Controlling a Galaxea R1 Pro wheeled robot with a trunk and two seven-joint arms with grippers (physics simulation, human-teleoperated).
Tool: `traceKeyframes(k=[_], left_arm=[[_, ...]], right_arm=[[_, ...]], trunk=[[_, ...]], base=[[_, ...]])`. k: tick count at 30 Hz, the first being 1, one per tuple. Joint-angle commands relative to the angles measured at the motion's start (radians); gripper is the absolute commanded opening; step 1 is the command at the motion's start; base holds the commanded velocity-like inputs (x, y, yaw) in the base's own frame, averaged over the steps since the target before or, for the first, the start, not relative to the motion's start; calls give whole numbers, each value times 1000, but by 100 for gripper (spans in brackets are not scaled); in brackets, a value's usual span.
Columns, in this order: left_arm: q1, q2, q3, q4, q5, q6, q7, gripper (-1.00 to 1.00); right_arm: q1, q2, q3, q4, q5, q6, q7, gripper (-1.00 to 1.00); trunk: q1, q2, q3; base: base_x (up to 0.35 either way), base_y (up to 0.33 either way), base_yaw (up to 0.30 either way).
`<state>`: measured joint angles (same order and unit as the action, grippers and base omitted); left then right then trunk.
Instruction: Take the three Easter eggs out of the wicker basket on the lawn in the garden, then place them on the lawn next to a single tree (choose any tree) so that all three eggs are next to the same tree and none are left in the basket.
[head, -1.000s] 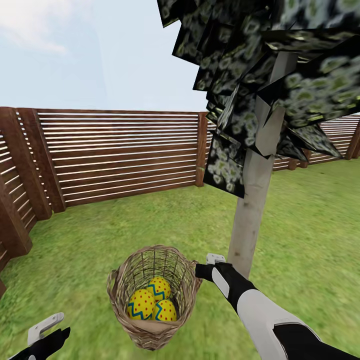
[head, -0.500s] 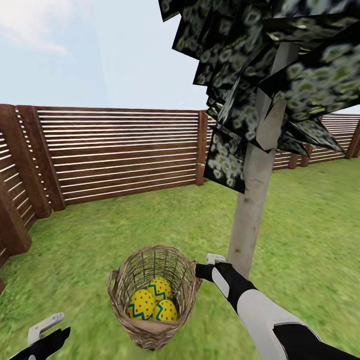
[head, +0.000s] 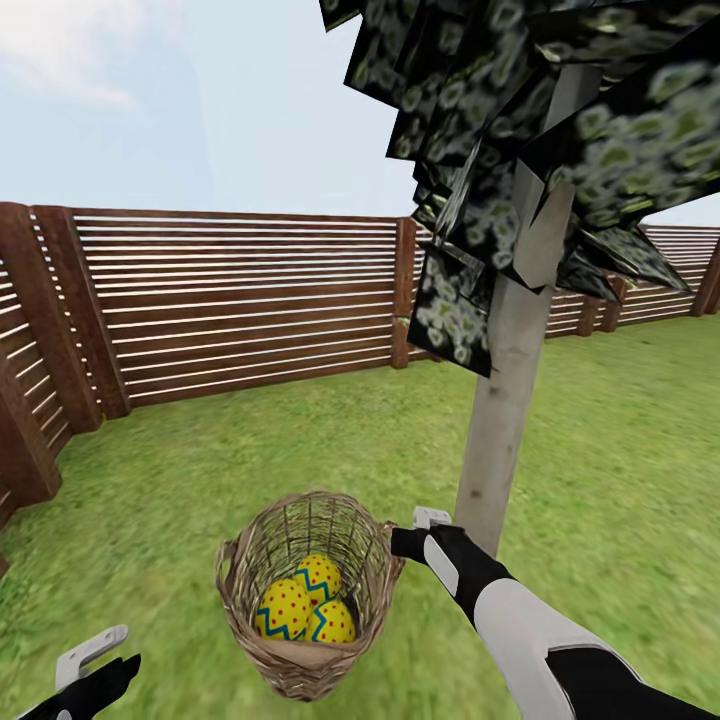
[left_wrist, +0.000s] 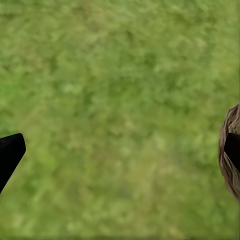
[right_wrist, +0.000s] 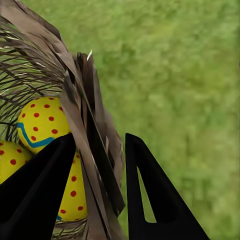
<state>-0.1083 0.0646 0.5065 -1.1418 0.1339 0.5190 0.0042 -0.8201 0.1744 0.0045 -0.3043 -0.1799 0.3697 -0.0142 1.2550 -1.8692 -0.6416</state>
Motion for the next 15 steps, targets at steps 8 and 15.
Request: traceKeyframes(k=[8,15], left_arm=[[-1,0,1,-1,9,6,-2,100],[-1,0,1,-4,9,6,-6,100]], right_arm=[[-1,0,-3,-3,-12,5,-3,-100],[-1,0,-3,-2,-12,5,-3,-100]], trunk=[[31,-57,-26],[57,-106,-48]], base=[[0,0,0],[0,0,0]])
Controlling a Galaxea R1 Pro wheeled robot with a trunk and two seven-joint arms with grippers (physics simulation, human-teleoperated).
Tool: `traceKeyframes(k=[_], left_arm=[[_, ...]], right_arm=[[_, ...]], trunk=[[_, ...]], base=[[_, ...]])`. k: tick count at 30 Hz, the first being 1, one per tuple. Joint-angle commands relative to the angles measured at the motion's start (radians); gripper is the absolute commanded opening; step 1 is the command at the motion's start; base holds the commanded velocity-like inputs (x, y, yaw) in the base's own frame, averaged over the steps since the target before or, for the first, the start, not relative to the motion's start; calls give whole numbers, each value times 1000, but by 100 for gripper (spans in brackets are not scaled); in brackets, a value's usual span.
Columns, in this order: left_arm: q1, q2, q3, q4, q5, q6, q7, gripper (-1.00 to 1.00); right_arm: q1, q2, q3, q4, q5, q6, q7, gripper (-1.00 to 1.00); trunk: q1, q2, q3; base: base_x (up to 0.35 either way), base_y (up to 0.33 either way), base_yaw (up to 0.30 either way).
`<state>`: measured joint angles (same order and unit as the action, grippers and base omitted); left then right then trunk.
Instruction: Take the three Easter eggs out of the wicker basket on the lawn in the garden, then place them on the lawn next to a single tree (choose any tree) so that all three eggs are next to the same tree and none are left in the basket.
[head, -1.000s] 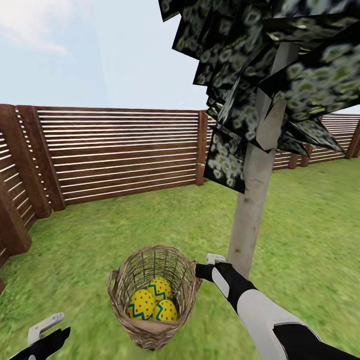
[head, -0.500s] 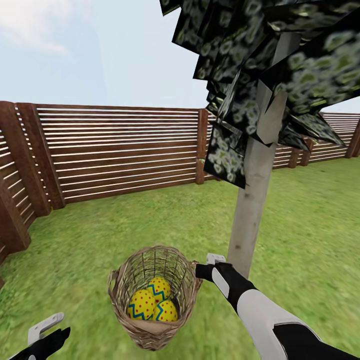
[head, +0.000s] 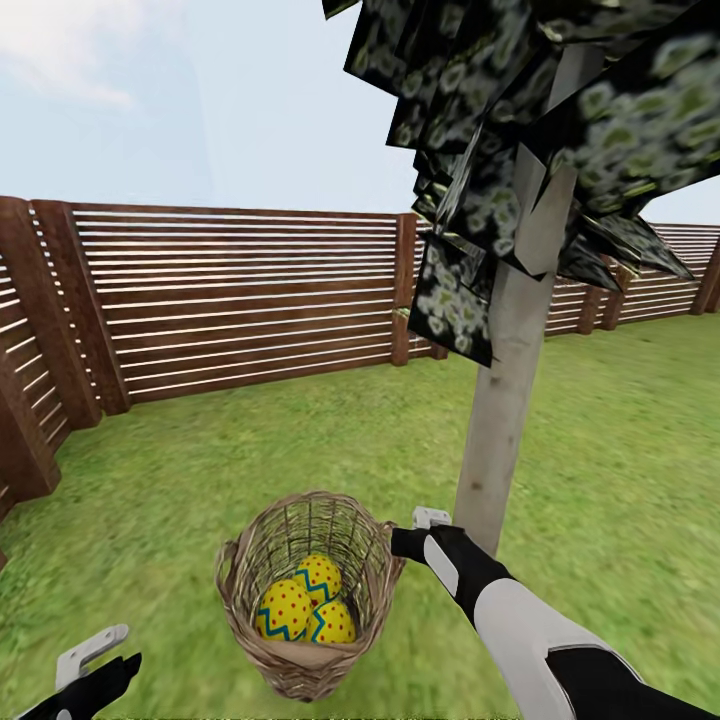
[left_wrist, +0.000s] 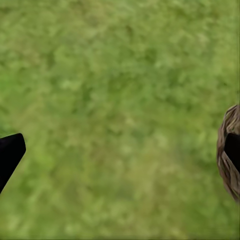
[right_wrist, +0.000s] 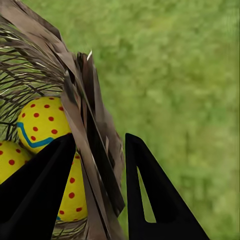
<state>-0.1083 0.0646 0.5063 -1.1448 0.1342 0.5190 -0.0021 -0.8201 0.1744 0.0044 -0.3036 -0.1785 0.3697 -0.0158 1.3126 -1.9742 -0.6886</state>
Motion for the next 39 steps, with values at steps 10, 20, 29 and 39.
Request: traceKeyframes(k=[10,20,29,39], left_arm=[[0,0,1,-4,8,7,-1,100],[-1,0,1,-4,9,7,-1,100],[-1,0,1,-4,9,7,-1,100],[0,0,1,-4,9,7,-1,100]], right_arm=[[-1,0,-3,-2,-12,5,-1,-100],[-1,0,-3,-2,-10,5,-2,-100],[-1,0,-3,-2,-10,5,-3,-100],[-1,0,-3,-2,-10,5,-3,-100]], trunk=[[38,-71,-32],[77,-141,-64],[111,-204,-92],[149,-274,-123]], base=[[0,0,0],[0,0,0],[0,0,0],[0,0,0]])
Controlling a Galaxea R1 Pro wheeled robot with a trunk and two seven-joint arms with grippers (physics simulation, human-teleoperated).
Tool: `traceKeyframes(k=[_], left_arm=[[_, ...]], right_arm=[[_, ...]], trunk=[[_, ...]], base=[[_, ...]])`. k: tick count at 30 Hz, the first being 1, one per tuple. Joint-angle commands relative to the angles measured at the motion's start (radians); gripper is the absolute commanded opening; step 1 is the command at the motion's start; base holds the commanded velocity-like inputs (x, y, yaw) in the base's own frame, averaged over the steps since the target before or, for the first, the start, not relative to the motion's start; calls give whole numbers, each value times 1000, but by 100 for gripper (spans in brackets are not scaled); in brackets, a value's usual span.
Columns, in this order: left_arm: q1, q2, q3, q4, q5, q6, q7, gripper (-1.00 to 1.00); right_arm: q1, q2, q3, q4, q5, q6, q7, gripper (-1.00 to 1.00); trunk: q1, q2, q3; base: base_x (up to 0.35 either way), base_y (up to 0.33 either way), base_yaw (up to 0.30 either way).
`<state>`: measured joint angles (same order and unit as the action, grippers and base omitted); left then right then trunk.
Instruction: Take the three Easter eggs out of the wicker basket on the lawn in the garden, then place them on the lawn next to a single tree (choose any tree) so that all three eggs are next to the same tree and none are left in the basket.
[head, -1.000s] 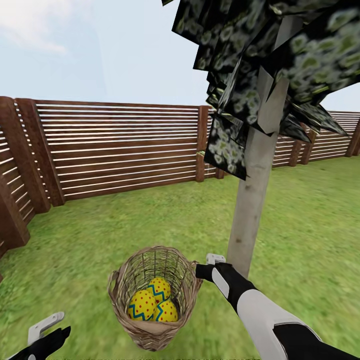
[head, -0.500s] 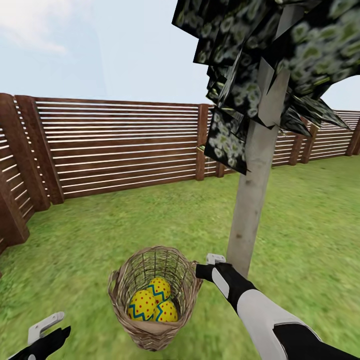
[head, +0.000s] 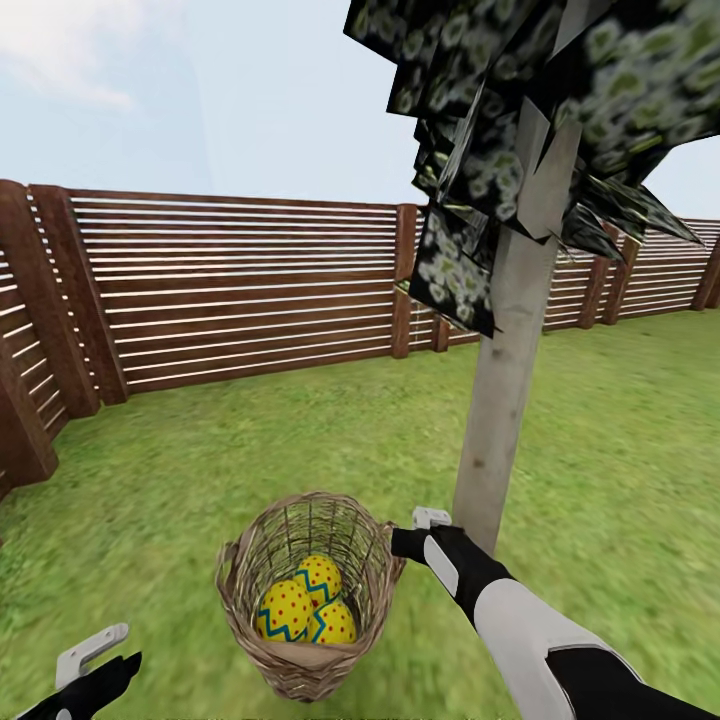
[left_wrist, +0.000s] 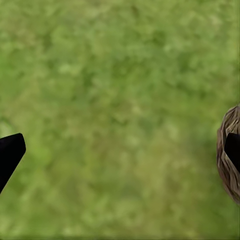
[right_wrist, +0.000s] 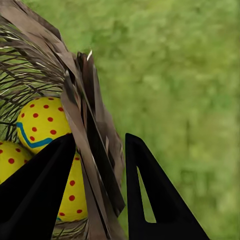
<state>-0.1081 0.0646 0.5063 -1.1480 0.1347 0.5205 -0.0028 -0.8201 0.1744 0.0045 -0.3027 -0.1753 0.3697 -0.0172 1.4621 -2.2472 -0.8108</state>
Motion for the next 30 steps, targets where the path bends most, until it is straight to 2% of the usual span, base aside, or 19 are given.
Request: traceKeyframes(k=[1,30], left_arm=[[0,0,1,-1,8,5,0,100],[0,0,1,-1,8,6,0,100]], right_arm=[[-1,0,-3,-2,-13,5,-1,-100],[-1,0,-3,-1,-13,5,-3,-100]], trunk=[[4,-8,-4],[115,-211,-95]], base=[[0,0,0],[0,0,0]])
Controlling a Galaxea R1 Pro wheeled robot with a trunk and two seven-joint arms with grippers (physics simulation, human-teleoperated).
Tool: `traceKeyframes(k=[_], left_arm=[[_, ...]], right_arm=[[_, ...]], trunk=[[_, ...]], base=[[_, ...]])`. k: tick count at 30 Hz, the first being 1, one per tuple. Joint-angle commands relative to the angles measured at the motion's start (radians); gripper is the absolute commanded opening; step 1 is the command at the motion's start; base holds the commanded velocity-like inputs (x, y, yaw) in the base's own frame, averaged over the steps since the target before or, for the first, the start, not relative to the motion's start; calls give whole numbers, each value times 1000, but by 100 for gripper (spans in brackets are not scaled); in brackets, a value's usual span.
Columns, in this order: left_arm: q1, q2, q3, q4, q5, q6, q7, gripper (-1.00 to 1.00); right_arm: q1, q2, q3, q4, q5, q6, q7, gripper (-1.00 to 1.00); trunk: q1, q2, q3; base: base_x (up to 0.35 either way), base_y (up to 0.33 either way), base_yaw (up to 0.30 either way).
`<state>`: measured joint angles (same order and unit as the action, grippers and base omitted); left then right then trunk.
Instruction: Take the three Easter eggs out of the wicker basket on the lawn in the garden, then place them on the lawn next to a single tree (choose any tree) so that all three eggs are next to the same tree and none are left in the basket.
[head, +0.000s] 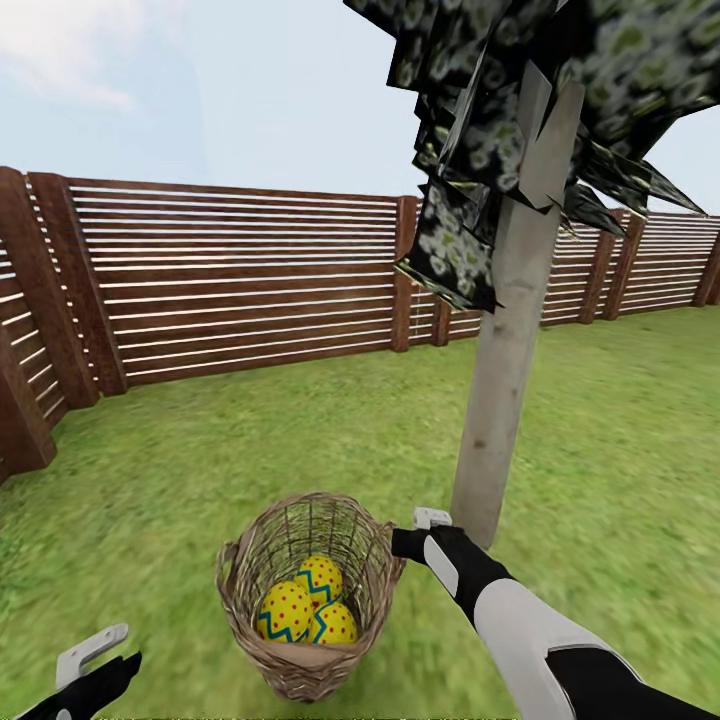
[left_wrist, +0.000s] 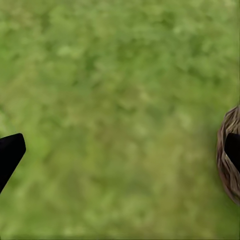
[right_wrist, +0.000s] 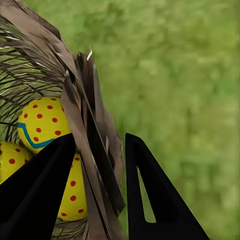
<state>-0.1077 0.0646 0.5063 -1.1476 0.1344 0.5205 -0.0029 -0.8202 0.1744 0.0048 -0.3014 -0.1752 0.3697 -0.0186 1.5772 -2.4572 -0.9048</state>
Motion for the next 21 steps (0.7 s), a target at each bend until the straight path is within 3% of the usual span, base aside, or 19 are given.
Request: traceKeyframes(k=[1,6,21], left_arm=[[-1,0,1,0,8,6,0,100],[0,0,1,-3,9,6,0,100],[0,0,1,-5,9,6,0,100]], right_arm=[[-1,0,-3,-2,-13,5,-1,-100],[-1,0,-3,-2,-13,5,-1,-100],[-1,0,-3,-2,-14,5,-1,-100]], trunk=[[4,-8,-4],[23,-43,-20],[29,-46,-74]], base=[[0,0,0],[0,0,0],[0,0,0]])
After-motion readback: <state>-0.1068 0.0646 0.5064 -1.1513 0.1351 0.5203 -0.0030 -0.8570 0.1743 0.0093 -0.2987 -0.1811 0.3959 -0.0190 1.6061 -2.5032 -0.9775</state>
